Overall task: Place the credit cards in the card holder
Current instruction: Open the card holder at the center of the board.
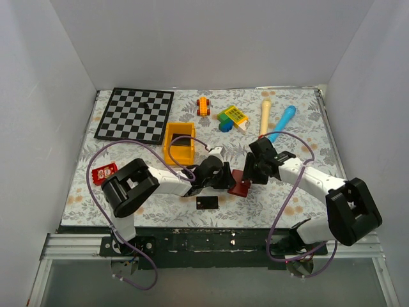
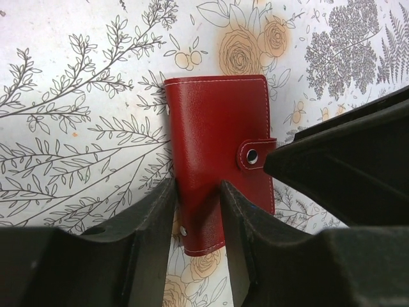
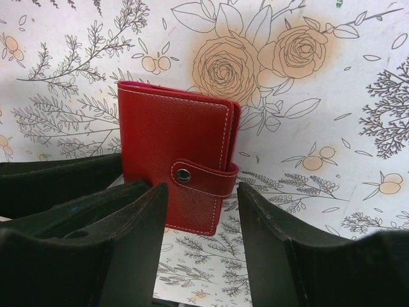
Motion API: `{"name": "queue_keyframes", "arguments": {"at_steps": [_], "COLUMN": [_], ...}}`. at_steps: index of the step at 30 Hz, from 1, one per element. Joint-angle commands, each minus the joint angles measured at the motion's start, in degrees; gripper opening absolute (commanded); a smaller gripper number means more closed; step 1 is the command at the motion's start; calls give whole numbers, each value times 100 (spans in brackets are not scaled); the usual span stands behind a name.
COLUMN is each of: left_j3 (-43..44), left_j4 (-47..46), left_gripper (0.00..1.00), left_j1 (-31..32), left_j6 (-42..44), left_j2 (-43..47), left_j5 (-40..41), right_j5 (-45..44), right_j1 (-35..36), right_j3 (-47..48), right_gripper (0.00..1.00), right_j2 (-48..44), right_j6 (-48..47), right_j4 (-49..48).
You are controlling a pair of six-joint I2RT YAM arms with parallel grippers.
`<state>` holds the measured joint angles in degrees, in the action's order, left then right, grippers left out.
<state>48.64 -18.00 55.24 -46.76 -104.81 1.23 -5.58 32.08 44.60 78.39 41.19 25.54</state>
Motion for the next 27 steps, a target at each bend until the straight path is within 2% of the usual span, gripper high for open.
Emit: {"name": "queue_keyframes", "arguments": {"at_steps": [1, 7, 17, 27], "left_j3": [224, 216, 216, 154], "left_j4": [385, 359, 376, 359], "left_gripper": [32, 31, 31, 30], "left_j1": [-22, -22, -22, -22], "left_j6": [88, 80, 106, 106], "left_j2": [-197, -285, -268, -224], "left_j5": [228, 175, 149, 140], "right_j5": [14, -65, -698, -909], "right_j1": [71, 141, 361, 510], "right_j3": [312, 505, 936, 1165], "right_gripper": [55, 53, 46, 45], "right_j2": [80, 308, 783, 1003], "right_j6": [74, 109, 170, 267], "right_j4": [74, 275, 900, 1119]}}
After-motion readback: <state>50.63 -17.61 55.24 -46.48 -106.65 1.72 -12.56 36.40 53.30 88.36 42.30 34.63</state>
